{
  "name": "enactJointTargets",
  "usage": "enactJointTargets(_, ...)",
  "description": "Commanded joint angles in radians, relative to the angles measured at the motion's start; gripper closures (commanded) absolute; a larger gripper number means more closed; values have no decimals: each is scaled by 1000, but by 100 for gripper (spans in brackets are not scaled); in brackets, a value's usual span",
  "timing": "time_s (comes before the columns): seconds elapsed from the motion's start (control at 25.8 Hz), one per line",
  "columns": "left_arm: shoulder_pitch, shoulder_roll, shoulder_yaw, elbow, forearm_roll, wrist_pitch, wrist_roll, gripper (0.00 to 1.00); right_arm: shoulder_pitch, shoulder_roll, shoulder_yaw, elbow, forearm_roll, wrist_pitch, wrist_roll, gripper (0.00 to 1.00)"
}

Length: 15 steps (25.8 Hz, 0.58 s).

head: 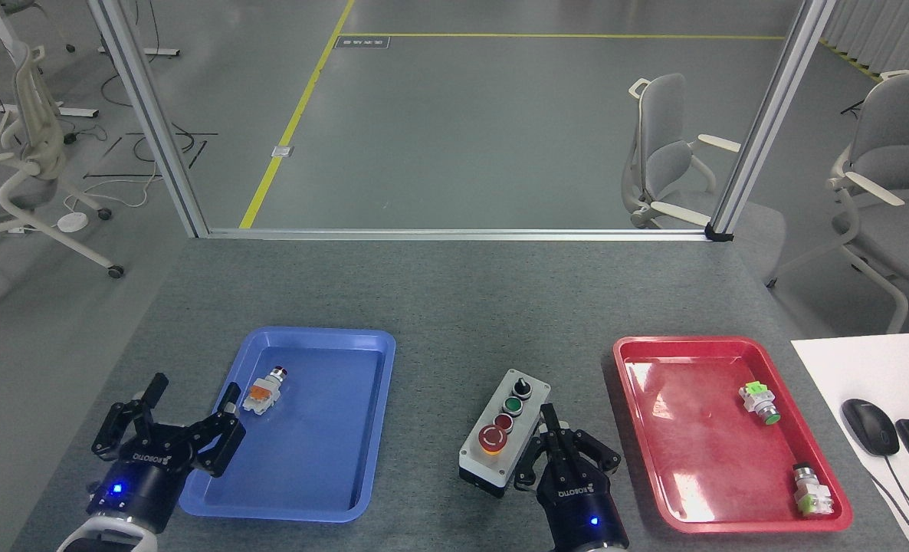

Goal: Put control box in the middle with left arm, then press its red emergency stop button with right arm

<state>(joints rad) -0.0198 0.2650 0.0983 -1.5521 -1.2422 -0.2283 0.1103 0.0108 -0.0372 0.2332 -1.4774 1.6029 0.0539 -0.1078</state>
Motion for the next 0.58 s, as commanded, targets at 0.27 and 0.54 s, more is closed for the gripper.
enactJointTargets(0.27, -163, -76, 15, 176, 29, 172, -12, 1, -37, 34, 43, 95, 17, 7, 26, 100)
enactJointTargets(0.54, -167, -121, 15, 173, 29, 167, 3, 1, -111, 51, 46, 230, 17, 21, 22, 100)
